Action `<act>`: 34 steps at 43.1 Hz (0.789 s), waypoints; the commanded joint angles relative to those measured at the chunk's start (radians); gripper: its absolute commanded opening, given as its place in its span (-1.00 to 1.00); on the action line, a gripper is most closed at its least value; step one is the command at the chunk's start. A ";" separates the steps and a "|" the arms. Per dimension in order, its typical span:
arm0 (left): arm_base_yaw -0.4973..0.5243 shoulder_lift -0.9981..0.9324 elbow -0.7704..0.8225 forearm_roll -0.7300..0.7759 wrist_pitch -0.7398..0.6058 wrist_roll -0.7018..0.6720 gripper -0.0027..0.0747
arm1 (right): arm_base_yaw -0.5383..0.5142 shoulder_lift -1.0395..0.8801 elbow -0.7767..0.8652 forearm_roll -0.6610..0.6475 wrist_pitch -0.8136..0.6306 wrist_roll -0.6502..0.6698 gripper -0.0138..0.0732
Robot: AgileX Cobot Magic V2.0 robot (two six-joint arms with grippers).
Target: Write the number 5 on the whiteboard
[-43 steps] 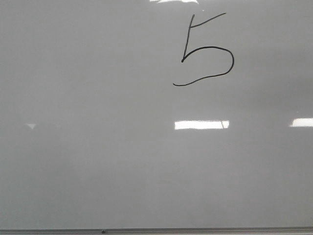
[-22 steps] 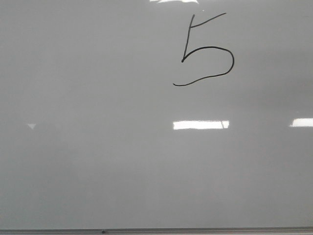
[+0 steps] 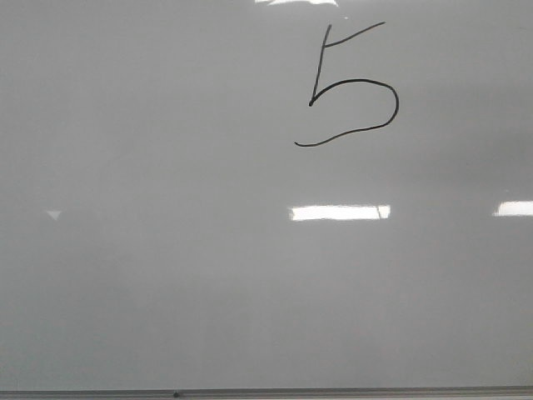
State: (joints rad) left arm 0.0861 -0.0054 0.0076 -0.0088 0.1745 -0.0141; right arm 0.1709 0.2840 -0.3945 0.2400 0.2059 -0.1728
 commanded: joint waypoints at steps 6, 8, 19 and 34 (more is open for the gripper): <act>0.002 -0.014 0.004 0.000 -0.091 -0.007 -0.98 | -0.005 0.000 0.015 -0.079 -0.084 0.000 -0.84; 0.002 -0.014 0.004 0.000 -0.091 -0.007 -0.98 | -0.006 -0.013 0.041 -0.121 -0.085 0.004 -0.84; 0.002 -0.014 0.004 0.000 -0.091 -0.007 -0.98 | -0.122 -0.162 0.281 -0.189 -0.083 0.154 -0.84; 0.002 -0.014 0.004 0.000 -0.094 -0.007 -0.98 | -0.203 -0.312 0.407 -0.198 -0.017 0.190 -0.84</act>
State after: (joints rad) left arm 0.0861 -0.0054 0.0076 -0.0088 0.1721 -0.0141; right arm -0.0246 -0.0063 0.0269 0.0542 0.2447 0.0127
